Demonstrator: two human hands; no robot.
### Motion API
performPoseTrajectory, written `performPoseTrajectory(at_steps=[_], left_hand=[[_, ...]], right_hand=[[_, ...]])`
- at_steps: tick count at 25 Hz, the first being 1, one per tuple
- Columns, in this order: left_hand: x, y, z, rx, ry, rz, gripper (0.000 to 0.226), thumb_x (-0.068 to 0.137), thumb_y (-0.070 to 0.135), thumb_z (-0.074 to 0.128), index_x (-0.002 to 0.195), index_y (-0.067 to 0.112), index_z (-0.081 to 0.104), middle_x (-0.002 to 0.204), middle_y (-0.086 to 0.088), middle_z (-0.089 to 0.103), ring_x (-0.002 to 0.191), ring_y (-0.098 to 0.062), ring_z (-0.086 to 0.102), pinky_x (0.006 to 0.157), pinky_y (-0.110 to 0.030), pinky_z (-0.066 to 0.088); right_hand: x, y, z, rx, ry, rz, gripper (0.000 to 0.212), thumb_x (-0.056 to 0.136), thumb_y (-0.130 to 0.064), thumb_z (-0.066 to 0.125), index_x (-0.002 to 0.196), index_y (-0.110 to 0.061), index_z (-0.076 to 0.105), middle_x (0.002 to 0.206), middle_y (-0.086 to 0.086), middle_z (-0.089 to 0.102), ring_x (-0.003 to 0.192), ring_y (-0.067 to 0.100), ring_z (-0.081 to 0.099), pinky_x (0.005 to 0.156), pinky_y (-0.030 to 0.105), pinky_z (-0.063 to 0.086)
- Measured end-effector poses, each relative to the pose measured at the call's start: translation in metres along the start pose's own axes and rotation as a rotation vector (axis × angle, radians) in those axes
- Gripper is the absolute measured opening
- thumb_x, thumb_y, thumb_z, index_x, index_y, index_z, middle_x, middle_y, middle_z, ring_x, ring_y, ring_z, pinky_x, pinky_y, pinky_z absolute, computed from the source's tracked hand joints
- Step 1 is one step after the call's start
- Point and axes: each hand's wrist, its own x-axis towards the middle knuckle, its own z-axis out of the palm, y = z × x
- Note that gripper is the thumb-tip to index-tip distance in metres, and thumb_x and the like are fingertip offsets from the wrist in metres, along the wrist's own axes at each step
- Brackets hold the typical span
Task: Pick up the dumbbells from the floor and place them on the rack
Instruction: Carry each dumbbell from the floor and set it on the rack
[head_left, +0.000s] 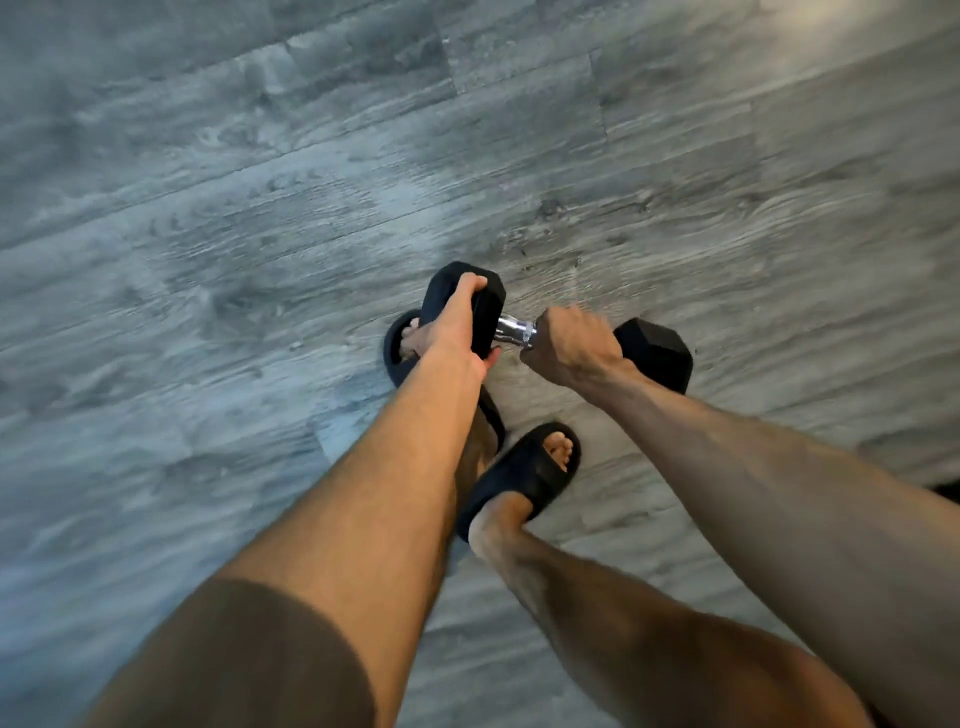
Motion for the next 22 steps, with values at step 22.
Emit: performPoseTrajectory(at_steps=[22], left_hand=[[-0.465, -0.144, -0.441, -1.022, 0.190, -0.018, 0.118, 0.027, 0.041, 0.091, 0.130, 0.021, 0.038, 0.123, -0.010, 0.056, 0.098, -0.030, 0.062, 0.056, -0.046, 0.055]], right_hand=[[-0.534, -0.282, -0.129, -0.636, -0.096, -0.790, 0.032, 0.083, -0.035, 0.060, 0.100, -0.008, 0.064, 0.100, 0.016, 0.068, 0.091, 0.037, 0.066, 0.070, 0.035, 0.049]])
